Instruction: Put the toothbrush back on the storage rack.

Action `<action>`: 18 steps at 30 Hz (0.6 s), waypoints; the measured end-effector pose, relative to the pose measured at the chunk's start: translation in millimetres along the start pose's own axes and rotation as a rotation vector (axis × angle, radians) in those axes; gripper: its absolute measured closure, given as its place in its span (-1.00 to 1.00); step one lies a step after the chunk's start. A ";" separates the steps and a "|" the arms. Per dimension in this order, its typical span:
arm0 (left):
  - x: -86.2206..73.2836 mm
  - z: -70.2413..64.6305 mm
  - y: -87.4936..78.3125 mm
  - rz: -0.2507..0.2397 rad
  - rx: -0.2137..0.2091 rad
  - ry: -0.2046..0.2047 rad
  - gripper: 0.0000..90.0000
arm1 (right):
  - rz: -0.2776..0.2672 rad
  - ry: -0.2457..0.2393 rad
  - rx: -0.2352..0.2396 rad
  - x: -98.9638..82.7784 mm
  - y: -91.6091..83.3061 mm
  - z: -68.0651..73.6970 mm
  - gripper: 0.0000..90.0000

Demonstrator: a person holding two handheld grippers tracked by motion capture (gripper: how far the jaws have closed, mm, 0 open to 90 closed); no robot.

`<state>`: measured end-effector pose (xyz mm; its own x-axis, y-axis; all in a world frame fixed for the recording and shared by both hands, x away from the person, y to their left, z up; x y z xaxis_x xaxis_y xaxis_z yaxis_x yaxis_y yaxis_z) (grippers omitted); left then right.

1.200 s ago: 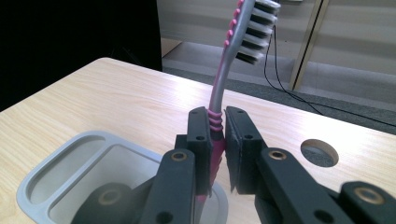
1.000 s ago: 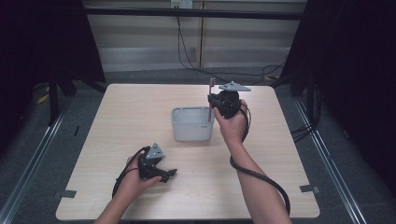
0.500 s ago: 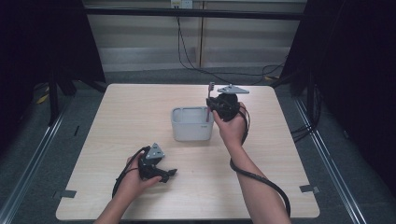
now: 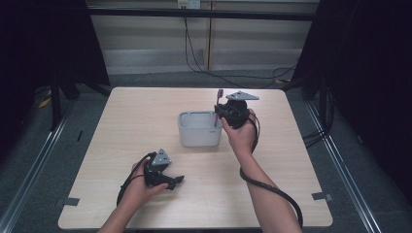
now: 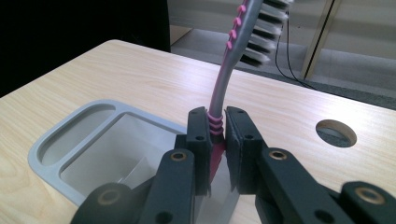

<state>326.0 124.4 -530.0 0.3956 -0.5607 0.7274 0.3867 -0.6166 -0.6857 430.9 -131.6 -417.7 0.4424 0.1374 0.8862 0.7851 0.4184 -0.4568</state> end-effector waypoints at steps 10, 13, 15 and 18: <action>-0.1 0.6 -0.4 0.008 0.001 0.012 -0.65 | 0.018 -0.003 0.000 -8.1 -1.4 -1.2 0.79; -0.1 0.6 -0.4 0.008 0.001 0.011 -0.65 | 0.021 -0.005 0.003 -8.4 -2.6 -1.1 0.79; -0.1 0.6 -0.4 0.008 0.001 0.012 -0.65 | 0.024 -0.002 0.004 -10.0 -3.0 -0.5 0.79; -0.1 0.5 -0.4 0.008 0.001 0.012 -0.65 | 0.027 -0.005 0.007 -11.9 -3.2 0.1 0.79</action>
Point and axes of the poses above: each handheld gripper's, and its own axes: y roughly forward along the jaws, x roughly out of its top, z roughly to its left, the point moved 3 cm from there along y, roughly forward along the jaws
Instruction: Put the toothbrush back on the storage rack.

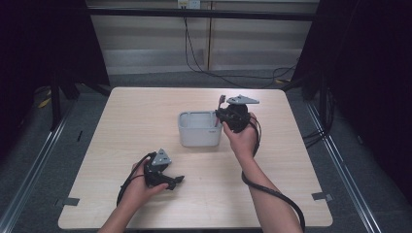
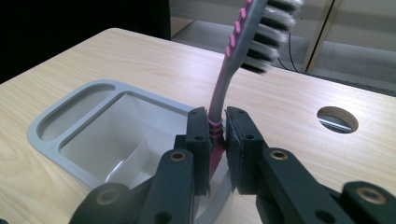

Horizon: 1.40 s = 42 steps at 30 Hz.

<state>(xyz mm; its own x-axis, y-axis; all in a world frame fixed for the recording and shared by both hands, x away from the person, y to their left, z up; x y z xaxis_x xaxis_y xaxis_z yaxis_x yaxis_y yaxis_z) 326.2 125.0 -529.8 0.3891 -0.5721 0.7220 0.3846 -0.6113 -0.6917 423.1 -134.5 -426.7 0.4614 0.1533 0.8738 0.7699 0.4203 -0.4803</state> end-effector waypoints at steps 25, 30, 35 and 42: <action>0.0 -0.1 0.1 -0.001 0.000 -0.001 -0.65 | 0.002 -0.017 -0.001 0.8 -0.9 0.3 0.71; 0.0 0.0 0.0 0.000 0.000 0.000 -0.65 | 0.001 -0.016 -0.007 0.5 -1.6 -1.3 0.63; 0.0 0.0 0.0 0.000 0.000 0.000 -0.65 | 0.004 -0.021 -0.017 0.3 -2.8 -3.0 0.54; 0.0 0.0 0.0 0.000 0.000 0.000 -0.65 | -0.001 -0.017 -0.018 0.3 -4.4 -6.6 0.32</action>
Point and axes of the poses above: each handheld gripper's, and its own axes: y roughly forward along the jaws, x roughly out of its top, z roughly to its left, the point moved 3 cm from there along y, roughly forward along the jaws
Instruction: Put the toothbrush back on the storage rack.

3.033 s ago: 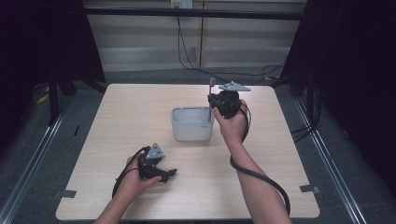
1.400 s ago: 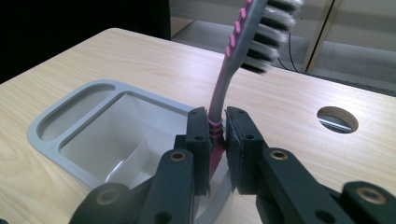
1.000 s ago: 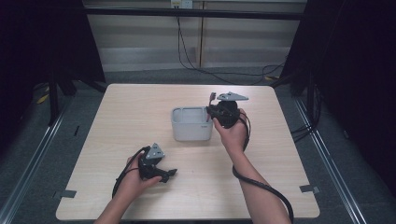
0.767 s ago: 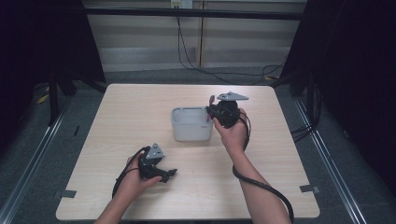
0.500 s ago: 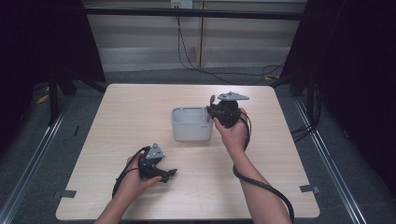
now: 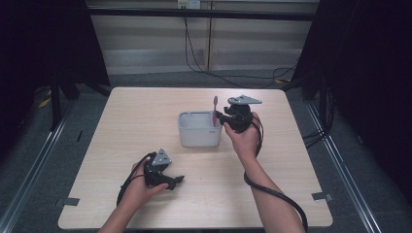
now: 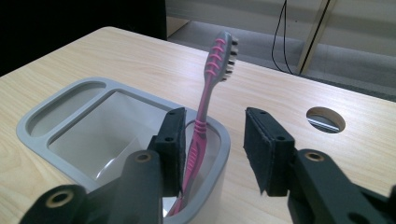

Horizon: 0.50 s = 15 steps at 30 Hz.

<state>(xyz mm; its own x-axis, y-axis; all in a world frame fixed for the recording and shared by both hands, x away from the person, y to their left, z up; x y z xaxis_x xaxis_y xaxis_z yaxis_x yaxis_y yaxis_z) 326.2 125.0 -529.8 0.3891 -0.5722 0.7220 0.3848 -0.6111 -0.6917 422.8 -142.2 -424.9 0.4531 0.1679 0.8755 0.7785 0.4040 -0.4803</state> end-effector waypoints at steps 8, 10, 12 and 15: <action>0.0 0.0 0.0 0.000 0.000 0.000 -0.65 | -0.010 -0.004 0.006 0.2 -2.4 0.4 0.11; 0.0 0.0 0.0 -0.001 0.001 -0.001 -0.65 | -0.013 -0.009 0.001 0.4 -3.9 0.1 0.04; 0.0 0.1 0.0 0.000 0.001 0.001 -0.65 | -0.007 -0.012 0.001 0.2 -5.2 -0.3 -0.01; 0.0 0.1 0.0 0.000 0.001 0.001 -0.65 | 0.009 -0.023 0.005 -0.9 -6.2 -0.8 -0.08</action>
Point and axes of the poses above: each handheld gripper's, and its own axes: y roughly forward along the jaws, x roughly out of its top, z roughly to its left, the point moved 3 cm from there along y, roughly forward along the jaws
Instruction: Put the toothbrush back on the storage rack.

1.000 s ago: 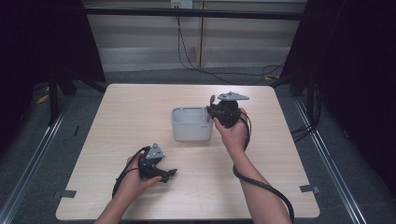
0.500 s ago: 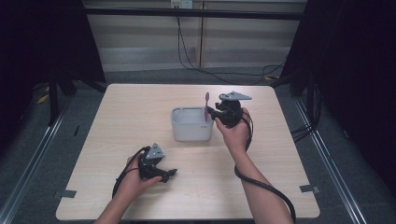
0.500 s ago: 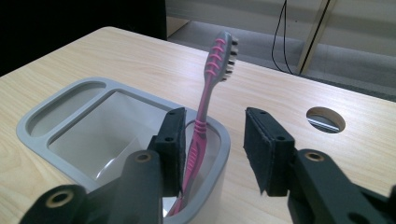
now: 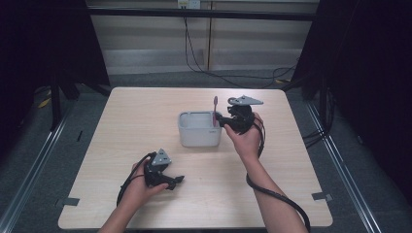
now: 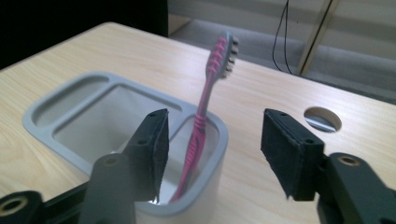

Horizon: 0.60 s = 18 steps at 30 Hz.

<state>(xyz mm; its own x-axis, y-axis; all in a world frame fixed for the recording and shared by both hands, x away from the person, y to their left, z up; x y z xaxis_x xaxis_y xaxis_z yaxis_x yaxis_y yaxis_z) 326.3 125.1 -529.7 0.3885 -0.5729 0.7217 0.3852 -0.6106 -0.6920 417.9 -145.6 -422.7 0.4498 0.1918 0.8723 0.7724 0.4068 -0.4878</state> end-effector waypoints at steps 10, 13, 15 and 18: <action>0.0 0.0 0.1 -0.001 -0.001 -0.002 -0.65 | 0.003 -0.053 0.018 -2.6 -9.3 -0.5 -0.25; 0.0 0.1 0.0 0.000 0.000 0.000 -0.65 | 0.007 -0.055 0.033 -3.8 -13.5 -2.6 -0.30; 0.0 0.0 0.1 0.000 0.000 -0.001 -0.65 | 0.005 -0.054 0.037 -4.1 -14.5 -3.0 -0.30; 0.0 0.0 0.0 0.000 -0.001 -0.001 -0.65 | 0.001 -0.057 0.043 -5.5 -17.3 -4.8 -0.32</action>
<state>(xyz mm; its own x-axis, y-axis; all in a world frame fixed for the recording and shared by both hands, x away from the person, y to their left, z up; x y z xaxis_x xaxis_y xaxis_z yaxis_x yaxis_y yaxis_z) 326.4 125.1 -529.8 0.3893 -0.5724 0.7217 0.3845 -0.6109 -0.6920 404.2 -158.0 -419.2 0.4235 0.2420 0.8730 0.7517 0.4439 -0.4877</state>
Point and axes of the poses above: each handheld gripper's, and its own axes: y roughly forward along the jaws, x roughly out of its top, z roughly to its left, the point moved 3 cm from there along y, roughly forward along the jaws
